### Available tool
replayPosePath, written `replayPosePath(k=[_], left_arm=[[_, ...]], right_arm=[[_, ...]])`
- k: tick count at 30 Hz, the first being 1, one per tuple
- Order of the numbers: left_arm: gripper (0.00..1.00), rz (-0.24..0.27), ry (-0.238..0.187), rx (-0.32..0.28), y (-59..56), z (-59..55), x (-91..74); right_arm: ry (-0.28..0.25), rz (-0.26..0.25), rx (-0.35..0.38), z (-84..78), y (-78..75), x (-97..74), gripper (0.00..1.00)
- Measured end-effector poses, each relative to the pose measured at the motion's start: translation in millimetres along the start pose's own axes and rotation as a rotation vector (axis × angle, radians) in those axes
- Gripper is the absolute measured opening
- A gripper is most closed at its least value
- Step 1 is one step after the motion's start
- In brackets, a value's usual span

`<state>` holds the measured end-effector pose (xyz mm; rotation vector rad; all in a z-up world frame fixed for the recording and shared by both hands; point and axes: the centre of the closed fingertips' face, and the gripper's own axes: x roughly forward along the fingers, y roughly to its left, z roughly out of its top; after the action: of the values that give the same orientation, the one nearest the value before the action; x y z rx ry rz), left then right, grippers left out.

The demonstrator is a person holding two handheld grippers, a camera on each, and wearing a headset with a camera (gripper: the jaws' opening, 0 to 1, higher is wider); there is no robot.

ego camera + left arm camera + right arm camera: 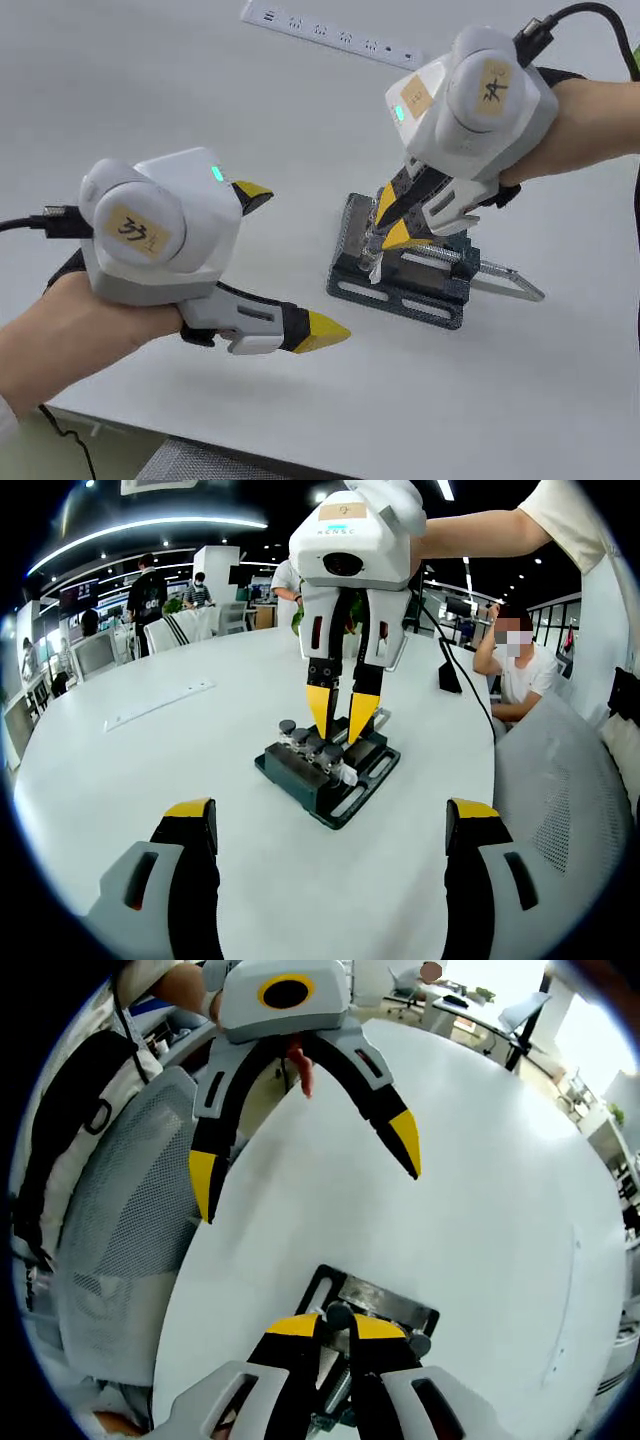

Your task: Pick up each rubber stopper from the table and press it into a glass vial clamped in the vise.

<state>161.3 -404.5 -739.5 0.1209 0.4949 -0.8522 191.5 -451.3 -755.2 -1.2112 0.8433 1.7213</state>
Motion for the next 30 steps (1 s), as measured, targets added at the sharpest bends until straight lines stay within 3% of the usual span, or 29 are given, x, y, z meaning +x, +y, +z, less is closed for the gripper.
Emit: replayPosePath(k=[12,30], left_arm=[[0.94,-0.006,0.012,0.002,0.5,-2.4,0.8],[0.93,-0.013,0.015,-0.011,-2.8,-6.2,3.7]], right_arm=[[0.018,0.002,0.019,-3.7,-1.5,6.5,0.00],[0.046,0.016,0.019,-6.6,-2.5,10.4,0.00]])
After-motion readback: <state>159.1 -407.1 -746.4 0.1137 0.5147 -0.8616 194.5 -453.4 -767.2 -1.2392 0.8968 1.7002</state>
